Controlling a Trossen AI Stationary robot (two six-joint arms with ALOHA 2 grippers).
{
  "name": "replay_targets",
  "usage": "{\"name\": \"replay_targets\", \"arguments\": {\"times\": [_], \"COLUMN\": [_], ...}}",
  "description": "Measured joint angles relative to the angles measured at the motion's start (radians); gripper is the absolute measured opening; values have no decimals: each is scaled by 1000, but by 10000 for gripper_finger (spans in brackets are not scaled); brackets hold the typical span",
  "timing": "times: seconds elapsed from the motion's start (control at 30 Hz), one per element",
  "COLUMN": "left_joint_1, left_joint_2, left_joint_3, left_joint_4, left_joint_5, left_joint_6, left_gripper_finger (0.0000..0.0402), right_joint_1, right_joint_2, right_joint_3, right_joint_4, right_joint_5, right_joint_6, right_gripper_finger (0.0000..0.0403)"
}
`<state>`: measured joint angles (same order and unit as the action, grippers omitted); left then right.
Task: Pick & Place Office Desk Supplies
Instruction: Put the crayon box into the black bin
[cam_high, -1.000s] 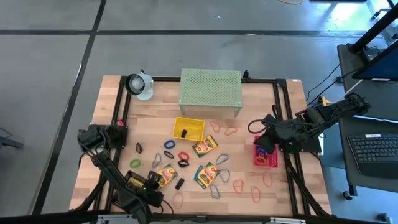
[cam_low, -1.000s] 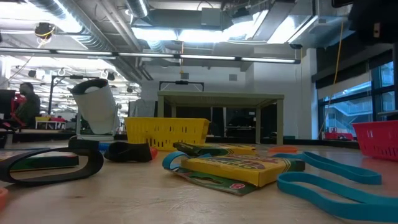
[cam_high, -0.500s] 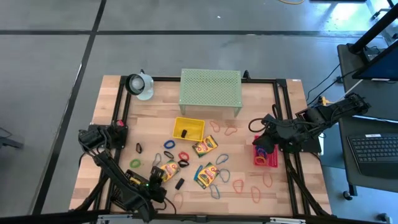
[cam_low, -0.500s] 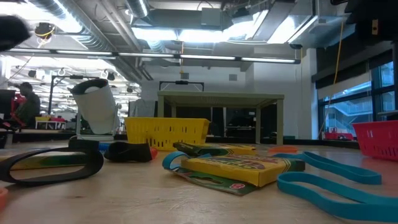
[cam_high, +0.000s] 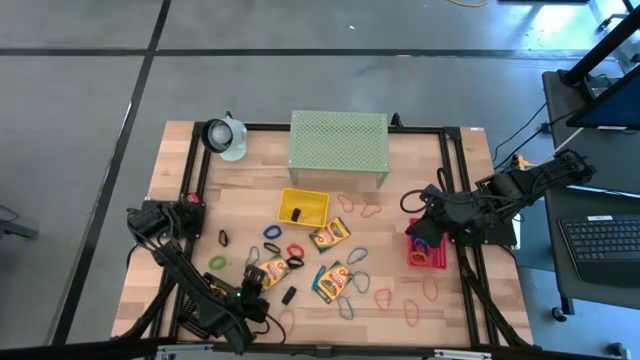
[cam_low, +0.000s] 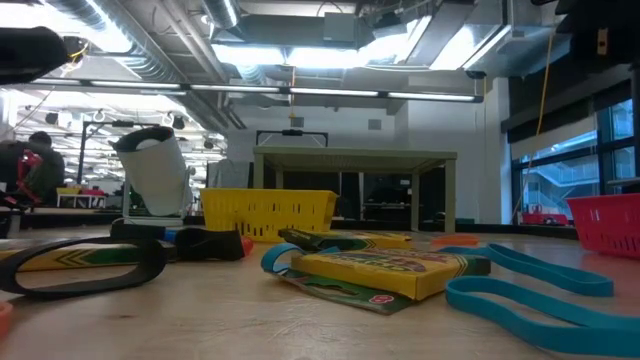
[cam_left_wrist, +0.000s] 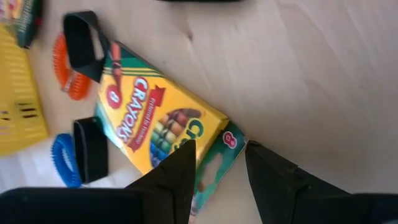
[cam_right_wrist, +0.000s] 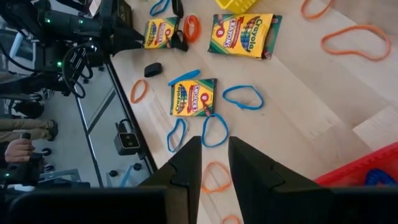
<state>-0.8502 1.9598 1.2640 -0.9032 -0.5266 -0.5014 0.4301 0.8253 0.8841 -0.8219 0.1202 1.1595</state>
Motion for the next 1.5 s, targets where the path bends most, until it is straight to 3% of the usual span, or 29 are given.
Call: {"name": "replay_targets", "arguments": {"times": [0.33,0.43,0.57,0.63,0.93,1.5], "left_joint_1": [69,88,109,115,136,160], "left_joint_2": [28,30,31,31,36,40], "left_joint_3": [6,6,4,4,54,398], "left_joint_4": [13,22,27,31,-13,-316], "left_joint_5": [82,121,151,156,183,239], "left_joint_6": [-16,-11,-4,0,18,-8], "left_gripper_finger": [128,93,18,8,2,1], "right_joint_1": [10,23,38,46,78,82], "right_joint_2": [0,0,0,0,0,0], "right_joint_3": [0,0,0,0,0,0], "right_joint_4": [27,30,31,39,83,82], "right_joint_5": [-9,-8,-8,-7,40,82], "right_joint_6": [0,0,8,8,11,-18], "right_gripper_finger": [82,82,82,82,82,82]}}
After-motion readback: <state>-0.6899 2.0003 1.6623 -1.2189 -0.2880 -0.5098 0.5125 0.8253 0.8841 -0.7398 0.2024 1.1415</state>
